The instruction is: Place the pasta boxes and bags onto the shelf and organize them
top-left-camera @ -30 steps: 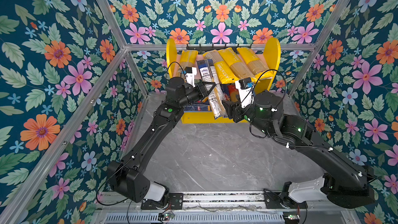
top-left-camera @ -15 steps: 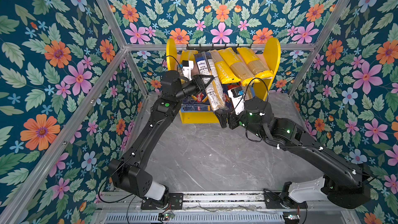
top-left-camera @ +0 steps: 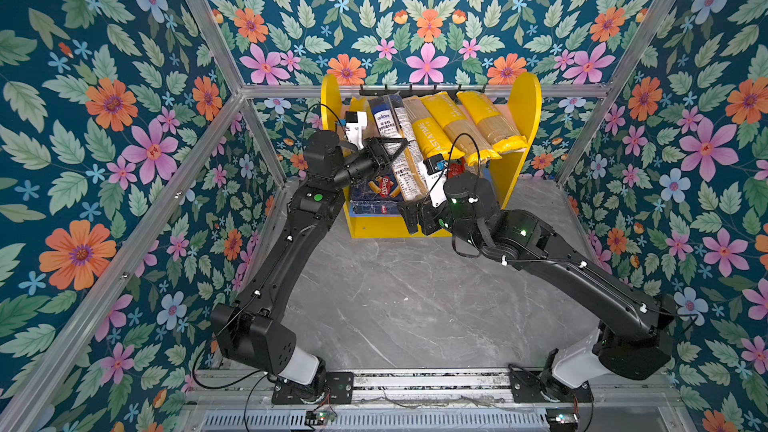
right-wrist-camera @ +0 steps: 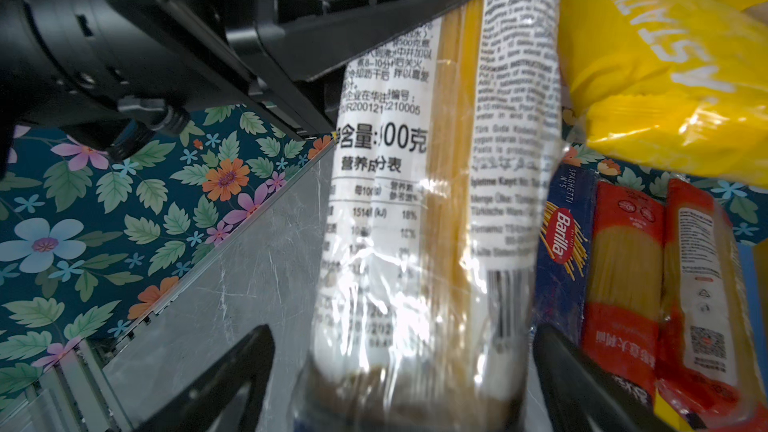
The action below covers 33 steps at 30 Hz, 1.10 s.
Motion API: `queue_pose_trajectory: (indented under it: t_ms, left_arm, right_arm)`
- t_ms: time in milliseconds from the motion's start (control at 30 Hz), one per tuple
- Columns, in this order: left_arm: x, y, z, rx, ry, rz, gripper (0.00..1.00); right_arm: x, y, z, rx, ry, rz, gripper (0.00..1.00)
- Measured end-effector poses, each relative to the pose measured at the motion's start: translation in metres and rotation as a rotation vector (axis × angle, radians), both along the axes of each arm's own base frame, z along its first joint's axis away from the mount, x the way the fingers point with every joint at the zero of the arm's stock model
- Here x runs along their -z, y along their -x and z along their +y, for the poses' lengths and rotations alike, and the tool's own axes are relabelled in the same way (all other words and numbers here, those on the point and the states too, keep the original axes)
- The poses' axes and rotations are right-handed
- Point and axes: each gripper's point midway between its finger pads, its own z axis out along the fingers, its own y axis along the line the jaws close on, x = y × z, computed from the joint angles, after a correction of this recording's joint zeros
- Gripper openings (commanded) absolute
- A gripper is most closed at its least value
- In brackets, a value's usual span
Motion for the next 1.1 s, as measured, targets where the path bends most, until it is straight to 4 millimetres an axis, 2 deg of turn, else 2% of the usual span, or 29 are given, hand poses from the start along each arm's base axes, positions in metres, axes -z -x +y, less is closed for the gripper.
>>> queue_pose_trajectory:
  t_ms: [67,133,267,400,433,633,700,733,800,867,933,1100]
  left_arm:
    - [0.000,0.000,0.000,0.007,0.005,0.004,0.00]
    - [-0.001,0.000,0.001,0.010,0.011,0.003,0.00]
    - [-0.001,-0.004,0.004,0.007,0.025,0.001,0.00]
    - [0.000,-0.006,0.004,0.015,0.034,0.000,0.01]
    - [0.001,-0.006,0.004,0.017,0.036,-0.001,0.05]
    - [0.001,-0.006,0.003,0.021,0.036,-0.009,0.48]
    - [0.000,-0.007,0.004,0.015,0.030,-0.021,0.56]
    - [0.000,-0.007,0.005,0.013,0.024,-0.028,0.65]
    - [-0.001,-0.006,0.006,0.008,0.018,-0.042,0.73]
    - [-0.004,-0.004,0.007,0.005,0.009,-0.065,0.86]
    - [-0.006,-0.004,0.008,0.002,0.007,-0.078,0.94]
    - [-0.003,-0.006,0.012,-0.010,-0.006,-0.076,0.99]
  right_arm:
    - [0.002,-0.002,0.001,0.003,0.007,0.004,0.67]
    - [0.002,-0.004,0.001,0.005,0.013,0.009,0.50]
    - [0.001,-0.007,0.004,0.013,0.013,0.014,0.34]
    - [0.001,-0.008,0.003,0.020,0.009,0.016,0.30]
    - [0.001,-0.007,0.003,0.021,0.011,0.016,0.29]
    - [-0.003,-0.007,0.002,0.022,0.022,0.024,0.25]
    - [-0.004,-0.006,0.002,0.020,0.028,0.029,0.24]
    - [-0.003,-0.006,0.002,0.019,0.034,0.034,0.24]
    - [-0.005,-0.007,0.003,0.021,0.041,0.038,0.23]
    - [-0.005,-0.009,0.005,0.022,0.052,0.044,0.23]
    - [-0.006,-0.012,0.008,0.029,0.052,0.040,0.23]
    - [-0.006,-0.018,0.012,0.041,0.071,0.046,0.22]
